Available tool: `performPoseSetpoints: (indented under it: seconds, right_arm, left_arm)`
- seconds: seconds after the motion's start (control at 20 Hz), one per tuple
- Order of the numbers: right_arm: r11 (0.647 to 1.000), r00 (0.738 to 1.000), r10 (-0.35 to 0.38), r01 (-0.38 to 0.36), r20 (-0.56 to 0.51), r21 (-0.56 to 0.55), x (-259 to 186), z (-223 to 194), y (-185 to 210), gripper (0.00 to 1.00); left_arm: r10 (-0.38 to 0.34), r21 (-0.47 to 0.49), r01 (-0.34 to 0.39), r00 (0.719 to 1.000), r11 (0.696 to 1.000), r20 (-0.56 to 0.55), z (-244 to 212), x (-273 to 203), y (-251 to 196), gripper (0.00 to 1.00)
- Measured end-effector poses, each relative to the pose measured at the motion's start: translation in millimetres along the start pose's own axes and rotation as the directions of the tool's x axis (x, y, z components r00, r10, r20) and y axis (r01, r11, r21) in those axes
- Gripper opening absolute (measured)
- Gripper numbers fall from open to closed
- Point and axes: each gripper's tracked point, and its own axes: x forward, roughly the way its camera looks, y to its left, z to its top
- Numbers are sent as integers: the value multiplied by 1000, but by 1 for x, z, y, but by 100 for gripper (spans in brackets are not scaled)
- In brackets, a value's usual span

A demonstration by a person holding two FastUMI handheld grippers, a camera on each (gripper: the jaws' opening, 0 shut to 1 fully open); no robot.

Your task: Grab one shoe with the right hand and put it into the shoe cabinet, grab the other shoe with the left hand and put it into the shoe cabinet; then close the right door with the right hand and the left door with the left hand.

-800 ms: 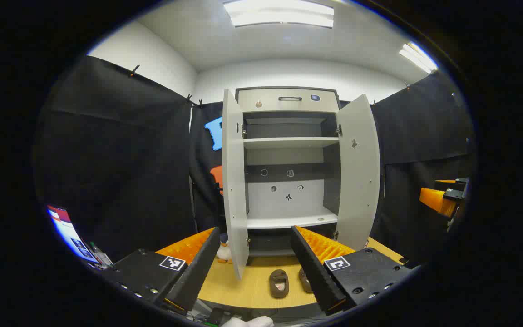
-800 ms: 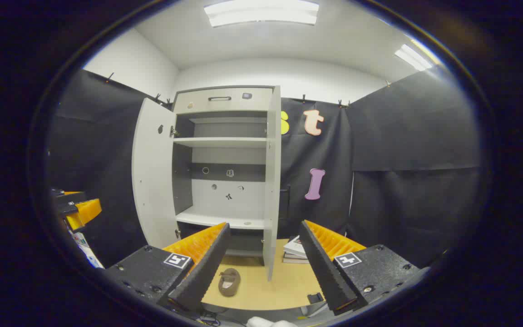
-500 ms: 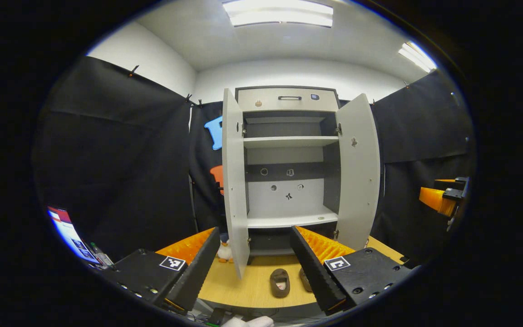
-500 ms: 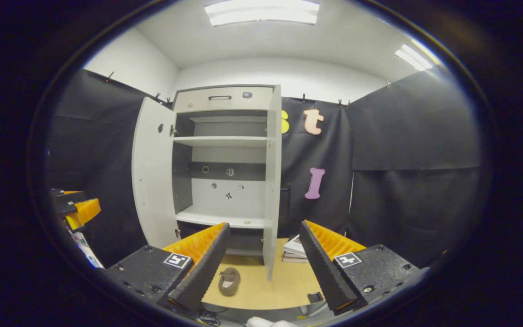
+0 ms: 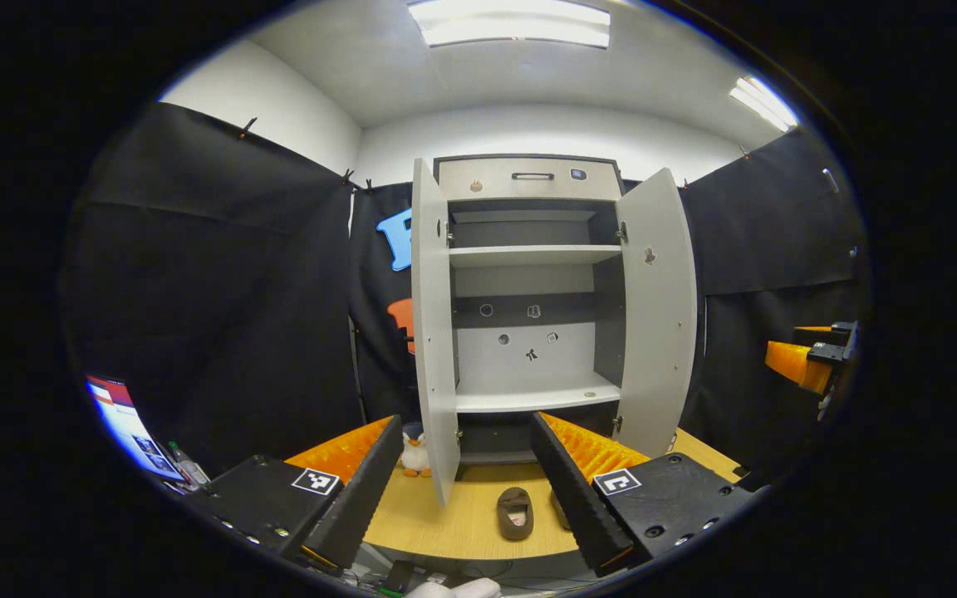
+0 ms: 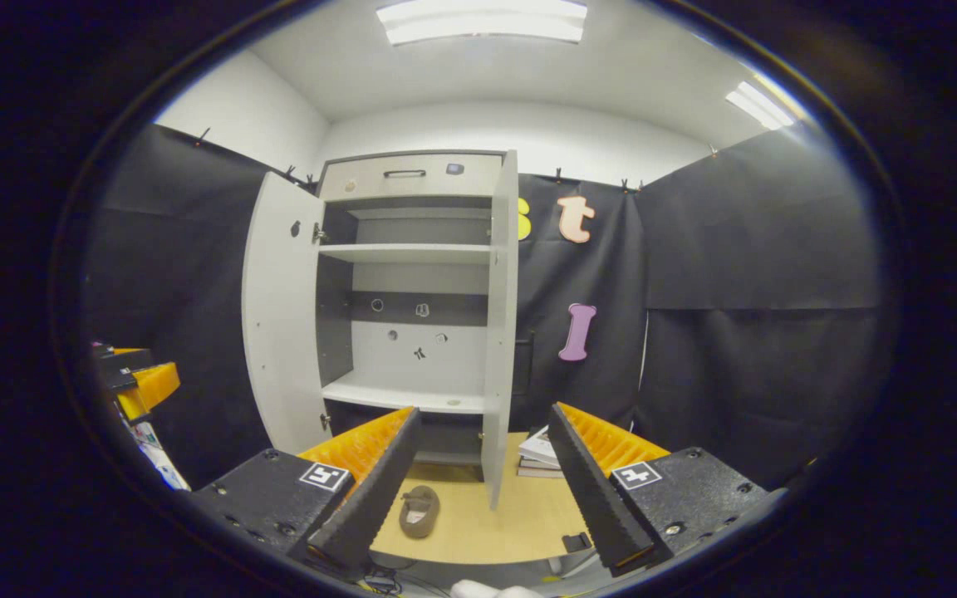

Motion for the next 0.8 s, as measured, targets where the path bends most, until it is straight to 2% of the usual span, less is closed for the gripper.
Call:
performPoseSetpoints:
  seconds: [0.25,0.45,0.5,0.55,0.7,0.75,0.8]
  right_arm:
    - [999,999,24,-25,-41,-24,13,-20,15,100]
    - [996,991,61,-68,-122,-52,35,-64,38,100]
    - [995,984,73,-83,-160,-59,43,-82,45,99]
    - [993,977,89,-102,-195,-59,52,-99,52,99]
    - [987,937,141,-160,-319,-34,81,-164,75,100]
    - [984,919,156,-176,-362,-22,92,-187,81,100]
    - [983,903,164,-184,-397,-12,103,-208,87,100]
  left_arm:
    - [4,0,-4,1000,1000,-11,-7,-7,4,95]
    - [10,-4,-10,1000,1000,-17,-14,-15,8,95]
    - [10,-8,-10,1000,1000,-19,-16,-16,7,95]
    - [7,-15,-7,1000,1000,-17,-17,-17,6,100]
    - [20,-26,-20,999,999,-28,-23,-17,8,100]
    - [26,-25,-26,999,999,-28,-24,-15,8,95]
    - [36,-20,-37,999,999,-28,-24,-13,9,95]
